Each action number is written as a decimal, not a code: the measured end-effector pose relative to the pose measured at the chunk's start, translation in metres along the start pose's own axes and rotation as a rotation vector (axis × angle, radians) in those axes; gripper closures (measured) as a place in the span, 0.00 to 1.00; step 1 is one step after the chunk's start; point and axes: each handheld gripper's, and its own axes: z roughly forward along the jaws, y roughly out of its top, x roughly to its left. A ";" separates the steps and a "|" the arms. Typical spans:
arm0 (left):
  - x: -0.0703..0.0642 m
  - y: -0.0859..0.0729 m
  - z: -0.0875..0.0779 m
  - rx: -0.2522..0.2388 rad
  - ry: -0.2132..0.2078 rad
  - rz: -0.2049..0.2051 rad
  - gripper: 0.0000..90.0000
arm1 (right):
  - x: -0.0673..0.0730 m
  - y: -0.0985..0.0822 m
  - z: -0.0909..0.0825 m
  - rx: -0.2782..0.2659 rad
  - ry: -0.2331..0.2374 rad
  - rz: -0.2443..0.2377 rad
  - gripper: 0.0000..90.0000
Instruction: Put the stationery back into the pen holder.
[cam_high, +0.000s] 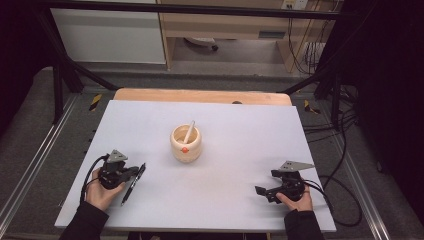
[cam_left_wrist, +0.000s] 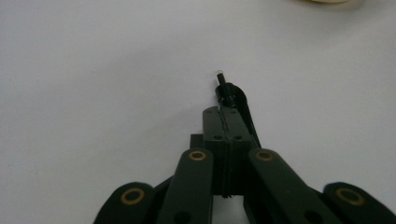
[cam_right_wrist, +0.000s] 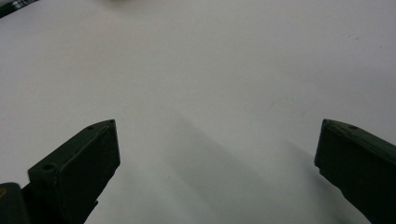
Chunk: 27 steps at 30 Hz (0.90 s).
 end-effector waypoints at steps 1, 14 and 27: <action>-0.001 0.000 0.000 0.003 -0.008 0.006 1.00 | 0.000 0.000 0.000 0.000 0.002 0.000 0.01; -0.013 0.004 0.004 0.009 -0.046 0.058 1.00 | 0.000 0.000 0.000 0.000 0.002 0.001 0.01; -0.006 0.008 -0.010 0.010 -0.076 0.052 0.89 | 0.000 0.000 0.000 0.003 -0.001 -0.004 0.01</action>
